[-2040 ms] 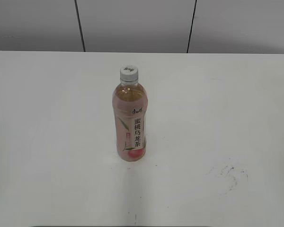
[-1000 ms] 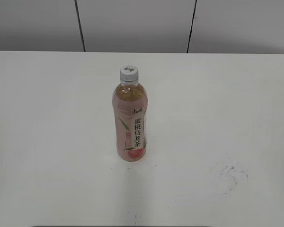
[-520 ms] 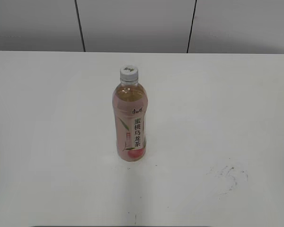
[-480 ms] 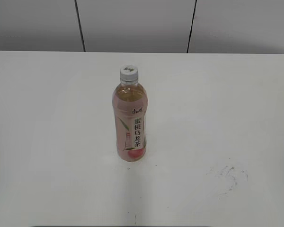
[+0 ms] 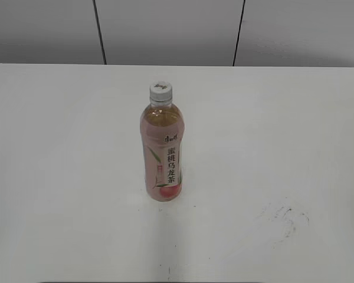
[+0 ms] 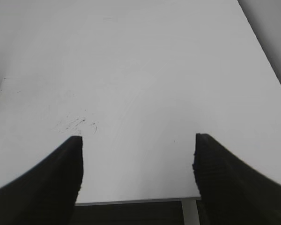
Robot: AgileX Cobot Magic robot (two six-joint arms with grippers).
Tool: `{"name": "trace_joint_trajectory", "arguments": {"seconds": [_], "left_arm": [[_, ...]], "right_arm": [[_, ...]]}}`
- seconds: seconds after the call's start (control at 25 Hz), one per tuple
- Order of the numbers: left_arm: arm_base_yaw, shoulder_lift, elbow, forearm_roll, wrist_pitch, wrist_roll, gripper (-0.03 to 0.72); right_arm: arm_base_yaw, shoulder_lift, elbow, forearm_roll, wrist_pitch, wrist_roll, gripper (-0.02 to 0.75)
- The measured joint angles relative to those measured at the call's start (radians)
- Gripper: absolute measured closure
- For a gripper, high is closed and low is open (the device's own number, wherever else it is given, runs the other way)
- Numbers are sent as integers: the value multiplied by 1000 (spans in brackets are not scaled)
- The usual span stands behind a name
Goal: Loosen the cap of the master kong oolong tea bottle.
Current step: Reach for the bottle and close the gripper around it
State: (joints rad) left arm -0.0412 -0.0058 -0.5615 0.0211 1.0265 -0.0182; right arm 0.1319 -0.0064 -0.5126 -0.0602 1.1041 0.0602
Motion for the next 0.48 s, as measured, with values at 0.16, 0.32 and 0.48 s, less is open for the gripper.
{"name": "trace_joint_trajectory", "arguments": {"seconds": [0.16,0.32,0.48], "left_arm": [[0,0,0,-4,-1,0,449],[0,0,-9,-11,-33,18,449],[0,36,-16,-21,-198,35,449]], "right_arm": [[0,0,0,0,0,0,183],[0,0,0,0,0,0,183],[0,0,0,0,0,0,183]]}}
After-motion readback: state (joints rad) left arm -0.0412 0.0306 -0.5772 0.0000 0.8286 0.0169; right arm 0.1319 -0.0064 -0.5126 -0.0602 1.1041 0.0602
